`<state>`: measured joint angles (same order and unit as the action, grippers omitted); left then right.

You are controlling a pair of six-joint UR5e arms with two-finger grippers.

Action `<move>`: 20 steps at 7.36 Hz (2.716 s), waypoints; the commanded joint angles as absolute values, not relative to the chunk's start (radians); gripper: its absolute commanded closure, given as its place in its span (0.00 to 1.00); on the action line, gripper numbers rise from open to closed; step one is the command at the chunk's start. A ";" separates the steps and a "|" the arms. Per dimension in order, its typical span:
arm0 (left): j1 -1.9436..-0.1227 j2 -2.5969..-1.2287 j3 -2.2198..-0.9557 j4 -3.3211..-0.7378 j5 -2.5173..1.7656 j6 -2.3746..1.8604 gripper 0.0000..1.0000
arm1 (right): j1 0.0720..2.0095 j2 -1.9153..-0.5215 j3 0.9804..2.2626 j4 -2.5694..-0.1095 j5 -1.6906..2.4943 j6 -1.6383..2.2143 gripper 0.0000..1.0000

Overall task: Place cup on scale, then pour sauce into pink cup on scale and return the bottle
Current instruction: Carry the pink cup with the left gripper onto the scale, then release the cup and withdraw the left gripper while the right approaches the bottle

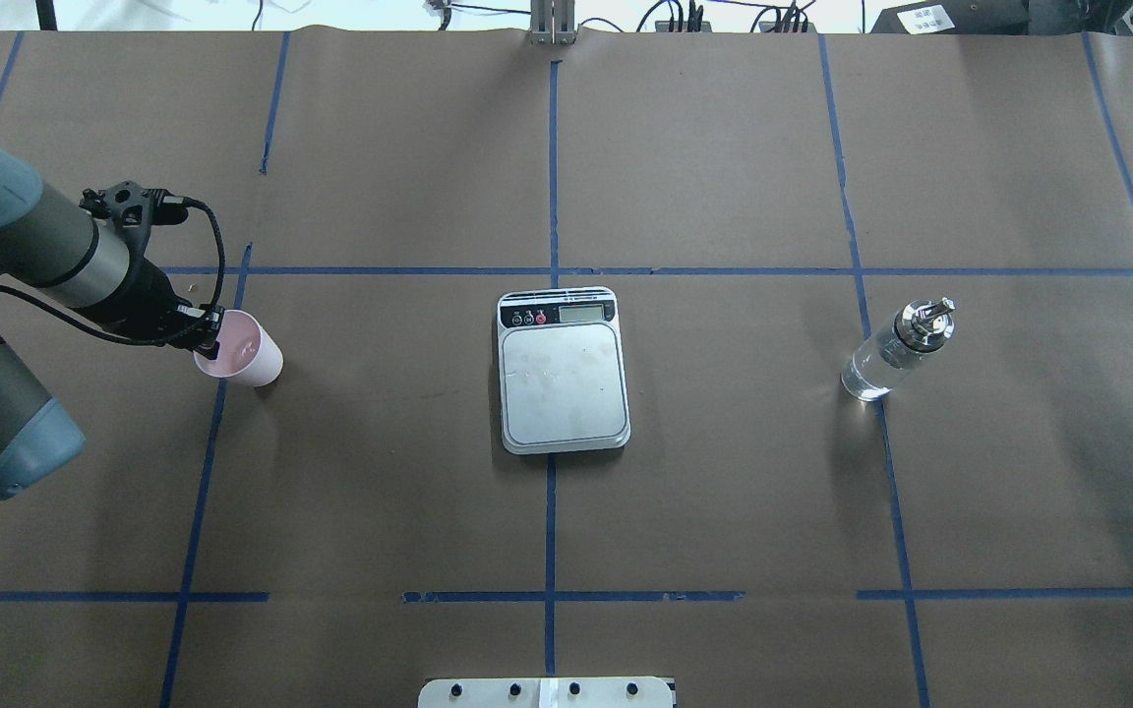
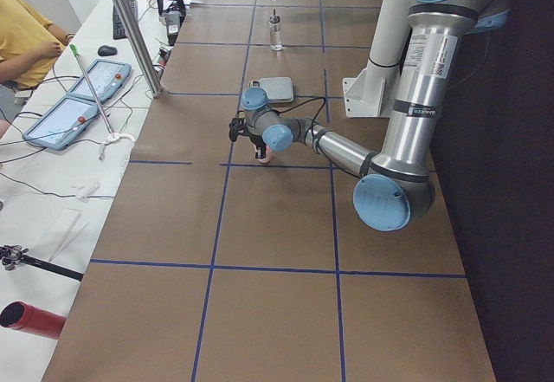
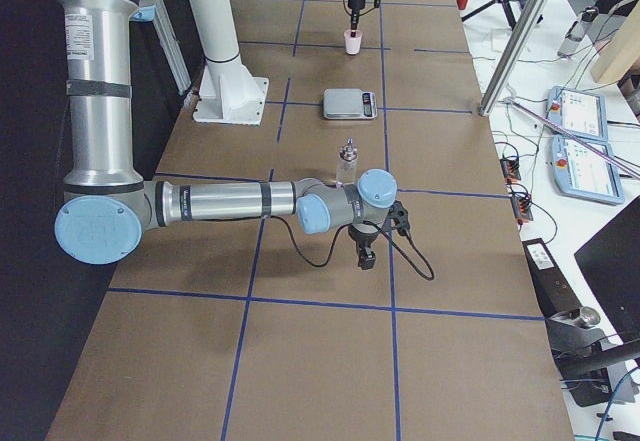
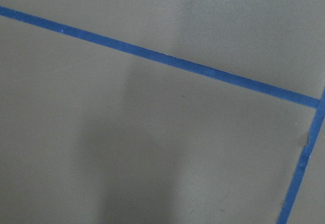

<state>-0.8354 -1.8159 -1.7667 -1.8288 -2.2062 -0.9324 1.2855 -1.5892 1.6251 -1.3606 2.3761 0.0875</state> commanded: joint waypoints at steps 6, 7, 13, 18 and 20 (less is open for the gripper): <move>-0.662 -2.446 -1.529 -1.558 -2.162 -1.292 1.00 | 1.287 -1.589 1.658 -1.361 2.379 0.097 0.00; -0.631 -2.451 -1.508 -1.583 -2.152 -1.293 1.00 | 1.285 -1.592 1.664 -1.361 2.378 0.097 0.00; -0.609 -2.464 -1.440 -1.620 -2.123 -1.301 1.00 | 1.287 -1.594 1.687 -1.359 2.378 0.095 0.00; -0.609 -2.450 -1.448 -1.617 -2.126 -1.312 0.75 | 1.287 -1.592 1.687 -1.361 2.378 0.098 0.00; -0.609 -2.424 -1.468 -1.621 -2.129 -1.312 0.34 | 1.287 -1.597 1.695 -1.359 2.378 0.095 0.00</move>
<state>-0.6090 -2.4434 -1.4537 -1.6185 -2.1266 -1.3115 1.2870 -1.5933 1.6899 -1.3601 2.3782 0.0974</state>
